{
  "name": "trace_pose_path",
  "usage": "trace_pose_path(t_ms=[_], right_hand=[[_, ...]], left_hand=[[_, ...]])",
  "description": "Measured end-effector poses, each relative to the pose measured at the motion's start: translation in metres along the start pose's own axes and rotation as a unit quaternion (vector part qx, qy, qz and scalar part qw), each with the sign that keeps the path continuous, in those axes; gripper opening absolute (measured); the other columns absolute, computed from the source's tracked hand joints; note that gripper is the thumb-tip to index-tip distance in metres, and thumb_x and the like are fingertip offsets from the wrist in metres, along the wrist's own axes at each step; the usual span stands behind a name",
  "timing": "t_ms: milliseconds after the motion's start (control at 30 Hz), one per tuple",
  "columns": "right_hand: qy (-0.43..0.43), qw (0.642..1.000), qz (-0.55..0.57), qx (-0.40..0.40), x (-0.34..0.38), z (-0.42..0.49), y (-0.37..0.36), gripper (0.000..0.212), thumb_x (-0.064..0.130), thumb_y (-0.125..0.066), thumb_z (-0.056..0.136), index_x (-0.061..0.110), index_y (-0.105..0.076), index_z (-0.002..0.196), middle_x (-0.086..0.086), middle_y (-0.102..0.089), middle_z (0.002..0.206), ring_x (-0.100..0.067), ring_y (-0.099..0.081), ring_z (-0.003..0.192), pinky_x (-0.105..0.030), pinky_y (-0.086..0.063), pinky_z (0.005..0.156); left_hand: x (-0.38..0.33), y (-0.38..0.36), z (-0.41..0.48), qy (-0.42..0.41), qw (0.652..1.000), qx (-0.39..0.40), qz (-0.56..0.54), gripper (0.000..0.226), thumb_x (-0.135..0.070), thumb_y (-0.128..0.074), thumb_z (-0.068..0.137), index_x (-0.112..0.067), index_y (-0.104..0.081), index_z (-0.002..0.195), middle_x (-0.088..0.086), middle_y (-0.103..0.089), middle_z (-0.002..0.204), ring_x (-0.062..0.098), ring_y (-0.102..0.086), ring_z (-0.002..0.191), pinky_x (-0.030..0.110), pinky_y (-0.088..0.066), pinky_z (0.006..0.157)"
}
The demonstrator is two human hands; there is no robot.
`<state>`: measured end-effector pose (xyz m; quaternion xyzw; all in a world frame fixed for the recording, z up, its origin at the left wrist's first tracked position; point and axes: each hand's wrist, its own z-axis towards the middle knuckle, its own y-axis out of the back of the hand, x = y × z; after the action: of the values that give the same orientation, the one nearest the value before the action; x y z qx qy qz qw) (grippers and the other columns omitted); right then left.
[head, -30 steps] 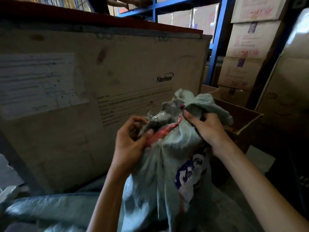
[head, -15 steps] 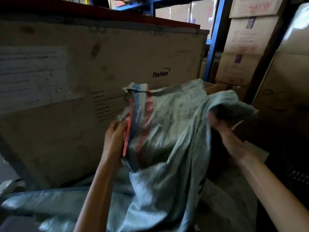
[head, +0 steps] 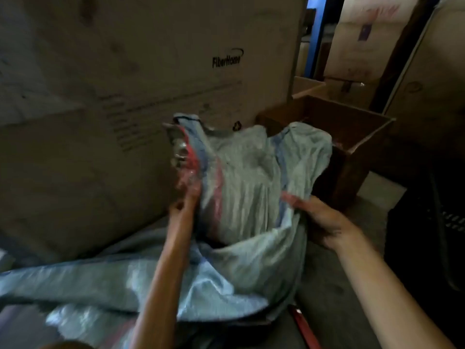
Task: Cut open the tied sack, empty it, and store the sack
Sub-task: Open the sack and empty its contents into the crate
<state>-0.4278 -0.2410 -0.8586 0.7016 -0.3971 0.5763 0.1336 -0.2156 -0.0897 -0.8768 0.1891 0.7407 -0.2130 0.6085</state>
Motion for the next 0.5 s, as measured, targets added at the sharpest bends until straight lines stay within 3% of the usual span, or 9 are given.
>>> trace_pose_path(t_ms=[67,133,200,233,333,400,500], right_hand=[[0.005,0.999,0.032,-0.008,-0.018,0.013,-0.011,0.074,0.022,-0.095,0.048,0.007,-0.071,0.116,-0.012,-0.077,0.11,-0.026,-0.074,0.1,-0.035,-0.062,0.078],[0.0,0.994,0.091,-0.053,-0.025,0.031,-0.016,0.063,0.008,-0.083,0.064,-0.001,-0.065,0.123,-0.02,-0.073,0.114,-0.03,-0.073,0.101,-0.043,-0.061,0.084],[-0.003,0.984,0.141,-0.107,-0.025,0.053,-0.012,0.044,0.006,-0.073,0.08,0.002,-0.066,0.123,-0.019,-0.073,0.115,-0.03,-0.073,0.102,-0.045,-0.06,0.086],[0.001,0.981,0.144,-0.132,-0.024,0.063,-0.007,0.035,0.011,-0.07,0.087,0.007,-0.067,0.122,-0.015,-0.075,0.114,-0.027,-0.074,0.1,-0.041,-0.061,0.082],[-0.017,0.971,0.14,-0.192,-0.023,0.079,0.002,0.027,0.029,-0.06,0.097,0.019,-0.068,0.12,-0.006,-0.077,0.109,-0.018,-0.076,0.091,-0.032,-0.061,0.07],[-0.038,0.961,0.181,-0.207,-0.016,0.075,-0.003,0.031,0.033,-0.055,0.099,0.018,-0.066,0.124,-0.005,-0.077,0.11,-0.018,-0.076,0.094,-0.033,-0.061,0.074],[-0.035,0.948,0.219,-0.227,0.015,0.054,-0.024,0.037,0.035,-0.057,0.097,0.017,-0.063,0.129,-0.004,-0.076,0.113,-0.019,-0.074,0.1,-0.033,-0.062,0.078]], left_hand=[[0.029,-0.012,-0.004,0.034,0.994,0.105,0.001,0.047,-0.056,-0.071,0.082,-0.015,-0.067,0.107,-0.001,-0.076,0.097,0.013,-0.072,0.088,0.033,-0.055,0.087],[0.048,-0.017,-0.004,-0.022,0.987,0.16,0.026,0.077,-0.054,-0.087,0.06,-0.021,-0.065,0.126,-0.01,-0.078,0.112,0.005,-0.073,0.103,0.023,-0.058,0.087],[0.057,-0.019,0.013,-0.085,0.988,0.105,0.076,0.056,-0.042,-0.092,0.061,-0.03,-0.071,0.111,-0.022,-0.079,0.101,-0.005,-0.072,0.098,0.008,-0.056,0.077],[0.057,-0.023,0.024,-0.095,0.99,0.043,0.096,0.042,-0.039,-0.091,0.066,-0.029,-0.072,0.103,-0.022,-0.079,0.096,-0.002,-0.073,0.097,0.009,-0.056,0.077],[0.048,-0.035,0.056,-0.026,0.993,-0.081,0.077,0.041,-0.042,-0.078,0.083,-0.023,-0.068,0.119,-0.001,-0.075,0.117,0.02,-0.069,0.114,0.035,-0.056,0.098],[0.034,-0.043,0.06,-0.013,0.996,-0.07,0.063,0.039,-0.041,-0.073,0.088,-0.027,-0.065,0.124,-0.002,-0.073,0.121,0.018,-0.067,0.117,0.031,-0.053,0.096],[-0.015,-0.049,0.053,-0.022,0.997,-0.027,0.073,0.03,-0.047,-0.072,0.084,-0.034,-0.071,0.111,-0.014,-0.077,0.112,0.001,-0.07,0.108,0.021,-0.054,0.09]])
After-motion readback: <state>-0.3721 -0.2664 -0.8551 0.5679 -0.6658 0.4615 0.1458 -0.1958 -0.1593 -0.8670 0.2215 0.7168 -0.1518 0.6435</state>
